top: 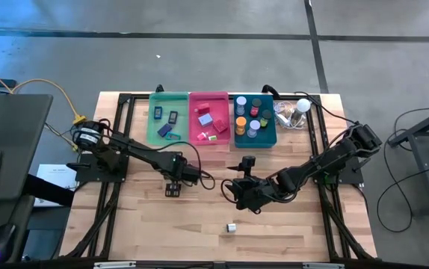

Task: Pick & Place Office items
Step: Put the blue hourglass into the dark blue bin

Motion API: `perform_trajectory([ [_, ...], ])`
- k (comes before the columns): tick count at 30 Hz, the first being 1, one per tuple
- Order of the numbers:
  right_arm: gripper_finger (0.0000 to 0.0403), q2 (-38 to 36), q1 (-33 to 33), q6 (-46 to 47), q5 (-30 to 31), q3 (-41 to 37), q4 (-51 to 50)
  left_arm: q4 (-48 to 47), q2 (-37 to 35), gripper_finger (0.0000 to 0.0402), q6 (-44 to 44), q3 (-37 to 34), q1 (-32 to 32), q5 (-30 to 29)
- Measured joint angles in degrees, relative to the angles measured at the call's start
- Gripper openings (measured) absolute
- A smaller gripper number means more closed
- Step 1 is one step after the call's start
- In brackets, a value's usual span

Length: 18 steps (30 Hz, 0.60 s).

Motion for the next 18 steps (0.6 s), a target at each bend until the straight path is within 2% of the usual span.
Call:
perform_trajectory([
  [4,0.0299,0.0,0.0,0.0,0.0,0.0,0.0,0.1,0.1,0.0286,0.0,0.0,0.0,-0.3],
  [8,0.0299,0.0,0.0,0.0,0.0,0.0,0.0,-0.3,0.2,0.0251,0.0,-0.1,0.0,-0.3],
  [17,0.0299,0.0,0.0,0.0,0.0,0.0,0.0,-0.8,0.3,0.0112,0.0,-0.1,-0.3,0.0],
  [18,0.0299,0.0,0.0,0.0,0.0,0.0,0.0,-1.0,0.3,0.0107,-0.1,-0.1,-0.3,-0.2],
])
